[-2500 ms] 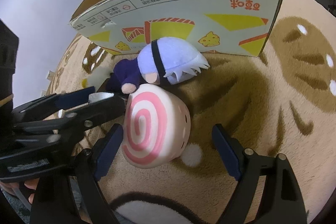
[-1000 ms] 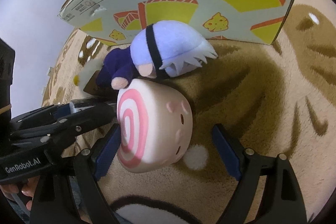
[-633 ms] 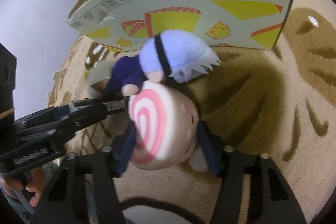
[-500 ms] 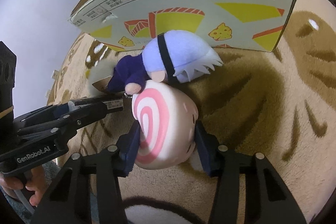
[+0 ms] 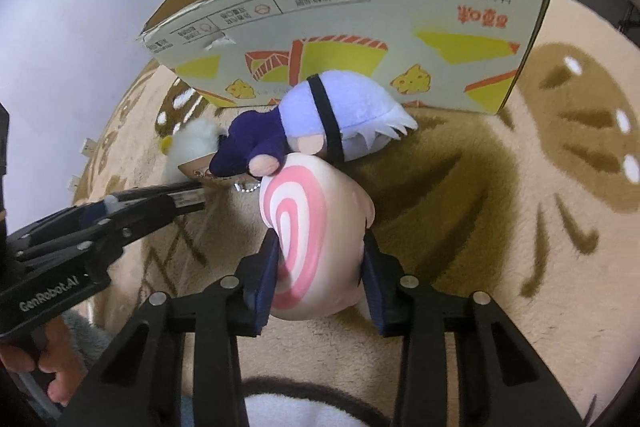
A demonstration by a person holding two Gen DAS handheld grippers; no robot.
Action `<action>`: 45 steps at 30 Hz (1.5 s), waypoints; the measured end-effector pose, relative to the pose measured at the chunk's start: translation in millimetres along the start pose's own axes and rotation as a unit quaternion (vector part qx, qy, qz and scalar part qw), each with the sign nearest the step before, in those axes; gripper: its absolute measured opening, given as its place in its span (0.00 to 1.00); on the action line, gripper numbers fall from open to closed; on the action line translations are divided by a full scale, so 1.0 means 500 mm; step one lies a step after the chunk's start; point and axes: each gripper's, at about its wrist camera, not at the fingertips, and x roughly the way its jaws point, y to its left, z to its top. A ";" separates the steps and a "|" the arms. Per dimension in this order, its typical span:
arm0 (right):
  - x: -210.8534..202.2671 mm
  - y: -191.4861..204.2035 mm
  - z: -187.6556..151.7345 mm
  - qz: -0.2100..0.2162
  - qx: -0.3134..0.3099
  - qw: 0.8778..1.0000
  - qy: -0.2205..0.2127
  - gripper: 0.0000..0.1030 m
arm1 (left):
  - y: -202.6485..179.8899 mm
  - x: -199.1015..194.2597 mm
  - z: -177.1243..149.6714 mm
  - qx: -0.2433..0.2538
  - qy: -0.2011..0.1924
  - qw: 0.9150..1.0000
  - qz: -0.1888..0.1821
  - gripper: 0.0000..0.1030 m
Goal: Organize soft objects
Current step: 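Grasp the dark tissue pack with the left tool while the right tool grasps the pink swirl cushion, then lift the tissue pack and swirl cushion over the box with both tools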
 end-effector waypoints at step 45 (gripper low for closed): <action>-0.253 0.014 0.053 -0.030 -0.034 0.964 -0.263 0.35 | -0.051 -0.248 0.094 0.060 -0.278 0.957 0.053 0.44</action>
